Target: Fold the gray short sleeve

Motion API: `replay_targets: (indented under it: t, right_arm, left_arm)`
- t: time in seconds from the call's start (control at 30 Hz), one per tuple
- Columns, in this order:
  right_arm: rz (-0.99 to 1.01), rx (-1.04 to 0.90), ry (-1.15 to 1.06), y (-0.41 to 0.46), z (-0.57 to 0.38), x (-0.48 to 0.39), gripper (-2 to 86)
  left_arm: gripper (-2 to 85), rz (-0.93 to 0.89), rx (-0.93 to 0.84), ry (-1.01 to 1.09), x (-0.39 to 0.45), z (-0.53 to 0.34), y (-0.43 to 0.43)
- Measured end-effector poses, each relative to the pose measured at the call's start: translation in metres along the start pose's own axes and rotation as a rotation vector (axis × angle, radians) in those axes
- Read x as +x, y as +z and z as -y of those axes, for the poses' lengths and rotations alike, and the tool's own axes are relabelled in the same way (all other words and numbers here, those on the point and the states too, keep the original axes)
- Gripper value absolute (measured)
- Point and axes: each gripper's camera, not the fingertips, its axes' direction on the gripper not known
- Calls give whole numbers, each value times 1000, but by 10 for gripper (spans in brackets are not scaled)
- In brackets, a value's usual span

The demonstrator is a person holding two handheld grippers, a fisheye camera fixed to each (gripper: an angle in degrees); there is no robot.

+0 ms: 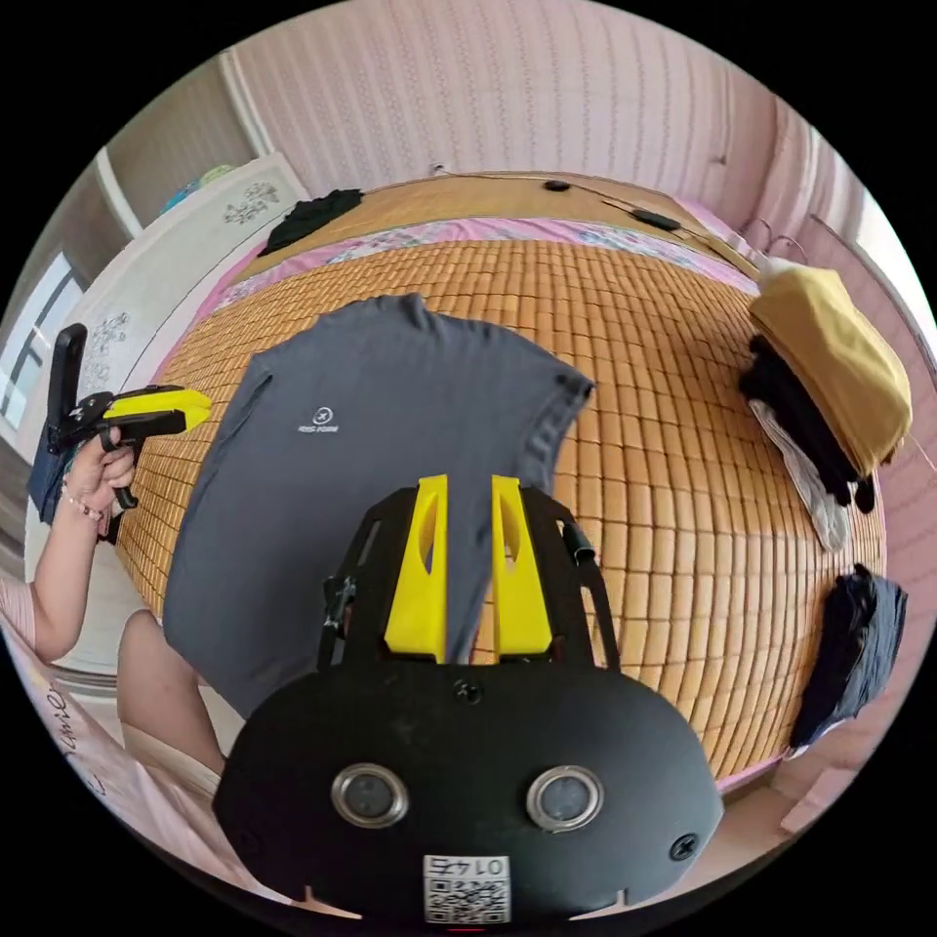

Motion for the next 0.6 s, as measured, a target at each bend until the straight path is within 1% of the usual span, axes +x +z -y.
replay_targets:
  t: [0.07, 0.13, 0.27, 0.37, 0.5, 0.53, 0.6]
  right_arm:
    - [19, -12, 51, -8, -10, 20, 73]
    - [47, 17, 76, -17, -16, 32, 74]
    - [79, 38, 106, -25, -20, 36, 83]
    - [87, 12, 106, -27, -24, 34, 82]
    - [96, 24, 127, -42, -36, 35, 40]
    - [98, 26, 136, -47, -40, 36, 30]
    - [106, 27, 137, -55, -45, 37, 17]
  left_arm:
    - [46, -48, -26, 51, 18, 46, 31]
    - [46, -82, -42, 78, 32, 81, 55]
    - [49, -56, -87, 135, 66, 151, 106]
    - [61, -59, -119, 111, 84, 189, 134]
    - [80, -63, -196, 118, 102, 219, 169]
    - [75, -47, -227, 125, 106, 225, 181]
    - [30, 15, -264, 123, 107, 231, 198]
